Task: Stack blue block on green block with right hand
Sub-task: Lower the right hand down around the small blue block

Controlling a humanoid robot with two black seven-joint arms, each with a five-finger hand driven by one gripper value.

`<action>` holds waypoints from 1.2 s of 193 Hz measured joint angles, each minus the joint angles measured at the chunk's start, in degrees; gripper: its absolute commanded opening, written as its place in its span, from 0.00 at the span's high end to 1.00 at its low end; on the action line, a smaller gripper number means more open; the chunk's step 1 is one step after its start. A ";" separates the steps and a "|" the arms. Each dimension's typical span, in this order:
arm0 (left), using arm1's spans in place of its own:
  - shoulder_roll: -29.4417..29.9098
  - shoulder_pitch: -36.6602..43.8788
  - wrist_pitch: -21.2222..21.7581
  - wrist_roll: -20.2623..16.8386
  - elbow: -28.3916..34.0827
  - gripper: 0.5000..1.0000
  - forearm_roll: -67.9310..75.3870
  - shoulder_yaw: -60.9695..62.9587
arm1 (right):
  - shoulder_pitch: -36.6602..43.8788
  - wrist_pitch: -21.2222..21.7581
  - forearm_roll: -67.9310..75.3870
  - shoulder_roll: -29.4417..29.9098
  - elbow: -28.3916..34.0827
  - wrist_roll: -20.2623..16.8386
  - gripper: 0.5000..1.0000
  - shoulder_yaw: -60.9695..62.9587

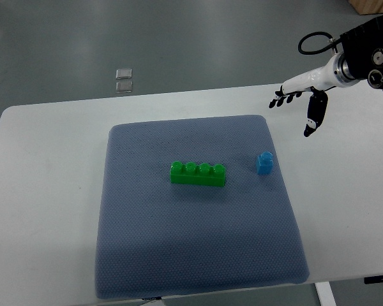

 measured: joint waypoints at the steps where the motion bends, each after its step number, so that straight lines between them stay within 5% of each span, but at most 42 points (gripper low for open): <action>1: 0.00 0.00 0.00 0.00 0.00 0.00 0.00 0.00 | 0.04 -0.09 0.18 0.15 0.04 0.01 0.17 -0.13; 138: 0.00 0.00 0.02 0.00 0.00 0.00 0.00 0.00 | -4.47 -3.59 3.80 8.79 -0.81 -1.43 0.18 -1.80; 231: 0.00 0.00 0.02 0.00 0.00 0.00 -0.01 0.00 | -11.00 -5.58 3.58 10.86 -4.59 -2.49 0.39 -1.04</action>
